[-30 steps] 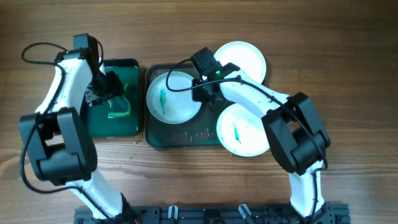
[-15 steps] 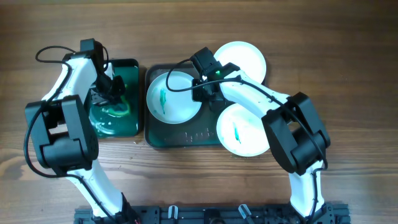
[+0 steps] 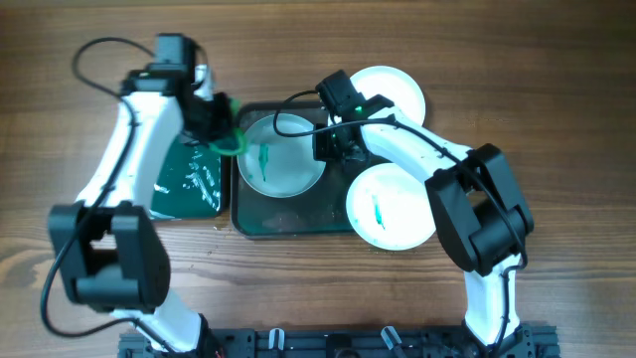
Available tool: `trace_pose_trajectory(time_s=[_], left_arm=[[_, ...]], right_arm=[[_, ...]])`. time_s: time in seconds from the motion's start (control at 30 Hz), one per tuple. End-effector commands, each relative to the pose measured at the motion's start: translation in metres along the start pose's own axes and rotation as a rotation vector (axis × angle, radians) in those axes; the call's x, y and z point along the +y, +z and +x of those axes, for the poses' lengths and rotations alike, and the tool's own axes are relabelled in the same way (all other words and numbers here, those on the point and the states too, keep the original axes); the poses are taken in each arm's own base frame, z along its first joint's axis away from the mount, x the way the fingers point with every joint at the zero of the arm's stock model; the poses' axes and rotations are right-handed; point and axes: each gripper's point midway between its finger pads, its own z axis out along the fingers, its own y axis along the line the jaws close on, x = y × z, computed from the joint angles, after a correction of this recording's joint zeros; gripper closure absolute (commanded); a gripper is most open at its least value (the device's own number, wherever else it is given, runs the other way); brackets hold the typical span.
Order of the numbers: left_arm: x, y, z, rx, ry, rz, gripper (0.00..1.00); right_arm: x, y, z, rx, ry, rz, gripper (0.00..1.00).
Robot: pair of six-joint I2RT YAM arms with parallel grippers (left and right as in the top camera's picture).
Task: Clean dirty plates on tray and stack at the side
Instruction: 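Hold the left plate with the right gripper and scrub it with the sponge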
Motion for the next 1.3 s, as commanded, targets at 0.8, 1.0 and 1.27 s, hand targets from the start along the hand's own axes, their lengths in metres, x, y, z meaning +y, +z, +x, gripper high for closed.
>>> trace_pose_trajectory(time_s=[0.8, 1.0, 1.27], left_arm=[[-0.078, 0.095, 0.110, 0.428, 0.205, 0.221, 0.96], [0.021, 0.092, 0.072, 0.249, -0.037, -0.353, 0.96], [0.011, 0.084, 0.058, 0.208, -0.009, -0.354, 0.96]], right_arm=[[-0.010, 0.016, 0.015, 0.076, -0.015, 0.002, 0.95], [-0.011, 0.015, 0.016, 0.079, -0.014, 0.005, 0.96], [-0.011, 0.016, 0.016, 0.078, -0.014, 0.004, 0.96]])
